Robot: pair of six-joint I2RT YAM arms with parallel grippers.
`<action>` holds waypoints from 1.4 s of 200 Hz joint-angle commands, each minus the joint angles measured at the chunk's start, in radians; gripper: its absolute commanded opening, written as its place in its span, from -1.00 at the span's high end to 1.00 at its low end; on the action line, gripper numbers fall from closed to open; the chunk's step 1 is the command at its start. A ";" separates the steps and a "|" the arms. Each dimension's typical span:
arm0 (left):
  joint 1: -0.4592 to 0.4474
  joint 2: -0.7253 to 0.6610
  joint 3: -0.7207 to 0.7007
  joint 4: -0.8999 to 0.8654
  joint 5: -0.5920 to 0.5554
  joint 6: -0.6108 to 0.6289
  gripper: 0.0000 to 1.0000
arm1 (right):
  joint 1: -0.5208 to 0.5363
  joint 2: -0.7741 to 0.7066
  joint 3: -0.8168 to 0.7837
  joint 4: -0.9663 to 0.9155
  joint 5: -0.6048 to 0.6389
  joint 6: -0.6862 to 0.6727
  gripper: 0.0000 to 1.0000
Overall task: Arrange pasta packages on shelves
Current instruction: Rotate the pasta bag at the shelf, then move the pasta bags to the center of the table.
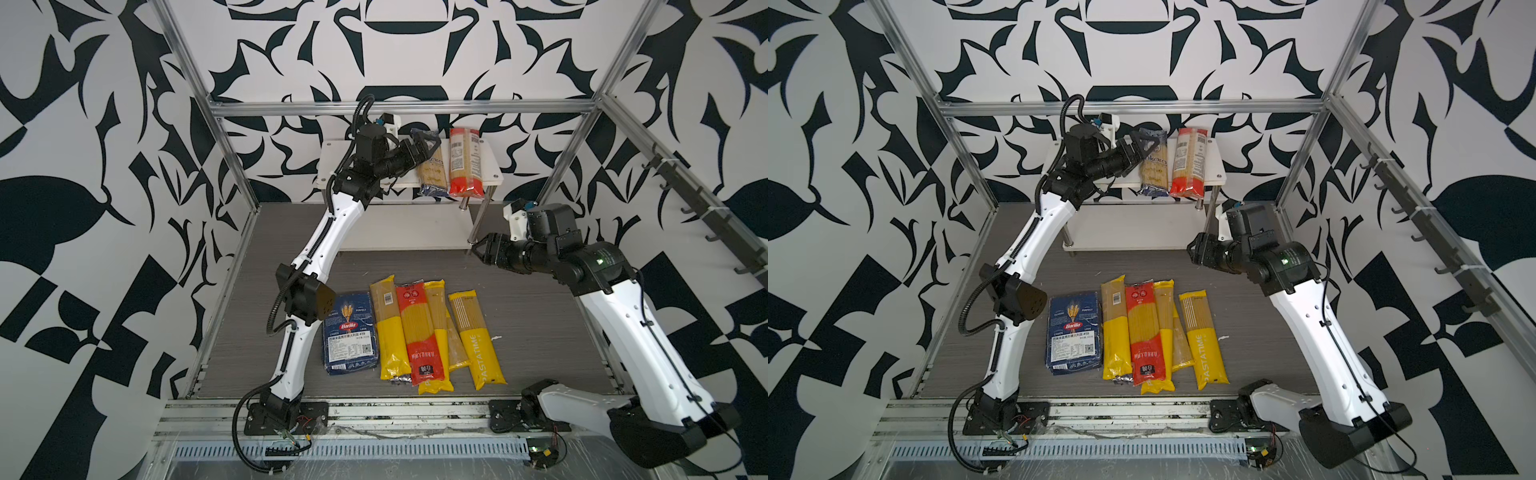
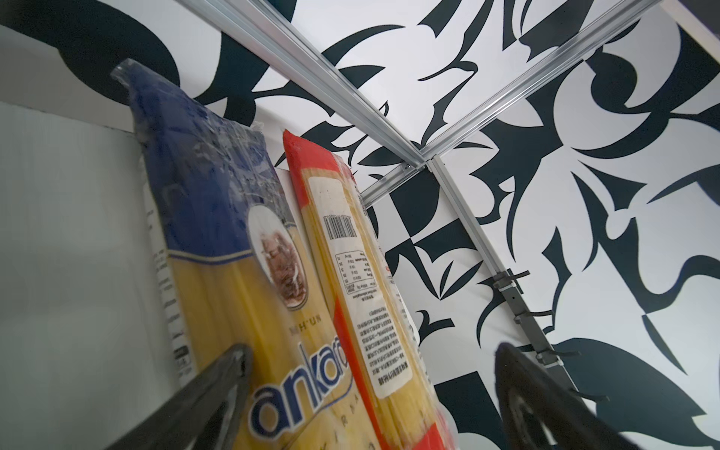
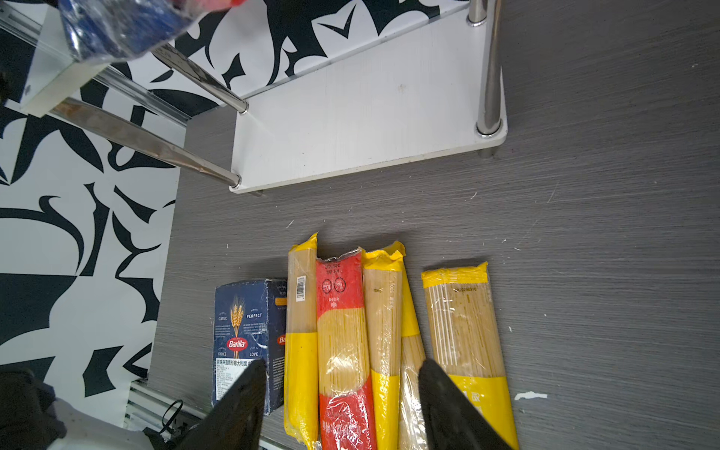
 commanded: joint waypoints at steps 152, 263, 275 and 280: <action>0.020 -0.724 -0.772 -0.426 -0.392 0.317 -0.98 | 0.083 0.178 -0.231 -0.064 0.156 0.062 -0.35; 0.213 -1.074 -1.306 -0.515 -0.410 0.198 -0.98 | 0.442 0.311 -0.308 0.024 0.044 0.096 -0.35; 0.222 -1.098 -1.321 -0.542 -0.414 0.192 -0.98 | 0.463 0.331 -0.297 0.064 0.006 0.095 -0.35; 0.223 -1.110 -1.326 -0.553 -0.416 0.188 -0.98 | 0.471 0.340 -0.295 0.084 -0.011 0.095 -0.35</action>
